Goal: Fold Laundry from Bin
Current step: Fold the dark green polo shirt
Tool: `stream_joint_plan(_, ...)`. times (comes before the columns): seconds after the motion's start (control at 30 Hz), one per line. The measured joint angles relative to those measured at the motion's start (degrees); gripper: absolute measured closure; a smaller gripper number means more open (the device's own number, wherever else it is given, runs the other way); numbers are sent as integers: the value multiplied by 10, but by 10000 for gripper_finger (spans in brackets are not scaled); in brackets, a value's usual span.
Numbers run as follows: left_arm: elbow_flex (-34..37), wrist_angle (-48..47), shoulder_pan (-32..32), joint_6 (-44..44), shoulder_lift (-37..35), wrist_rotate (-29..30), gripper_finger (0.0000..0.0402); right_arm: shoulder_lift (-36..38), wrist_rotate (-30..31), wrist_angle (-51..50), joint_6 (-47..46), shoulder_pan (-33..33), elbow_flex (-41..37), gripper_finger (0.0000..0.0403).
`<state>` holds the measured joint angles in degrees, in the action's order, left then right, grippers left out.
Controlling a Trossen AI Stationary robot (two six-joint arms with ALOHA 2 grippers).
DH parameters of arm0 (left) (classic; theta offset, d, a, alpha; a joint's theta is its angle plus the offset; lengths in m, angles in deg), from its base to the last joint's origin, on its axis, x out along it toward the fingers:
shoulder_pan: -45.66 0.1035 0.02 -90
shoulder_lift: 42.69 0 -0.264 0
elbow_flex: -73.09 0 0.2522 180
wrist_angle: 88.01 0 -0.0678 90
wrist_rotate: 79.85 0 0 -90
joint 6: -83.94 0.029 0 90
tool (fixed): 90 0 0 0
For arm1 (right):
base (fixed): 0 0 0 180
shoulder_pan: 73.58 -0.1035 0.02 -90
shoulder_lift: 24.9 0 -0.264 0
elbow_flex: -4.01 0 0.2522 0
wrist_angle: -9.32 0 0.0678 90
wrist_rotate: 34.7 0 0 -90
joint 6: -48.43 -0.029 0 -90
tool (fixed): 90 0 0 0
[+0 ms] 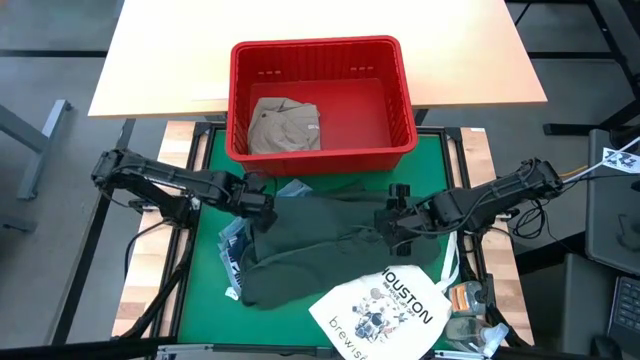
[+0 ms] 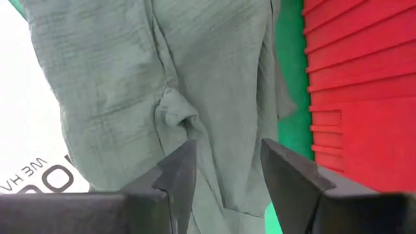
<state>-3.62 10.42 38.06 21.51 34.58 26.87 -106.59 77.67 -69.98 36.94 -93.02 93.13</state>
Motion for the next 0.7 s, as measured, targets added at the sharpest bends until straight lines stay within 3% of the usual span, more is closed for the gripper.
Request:
stream_joint_plan(0.23, 60, 37, 24, -2, 0, -3, 264, 0, 0, 2, 0, 0, 0, 230)
stream_joint_plan(0.53, 115, 120, 30, 0, 0, -61, 267, 0, -1, 17, 0, 0, 0, 230)
stream_joint_plan(0.7, 92, 116, 30, 34, -2, -51, 328, 0, -1, 17, 0, 0, 0, 230)
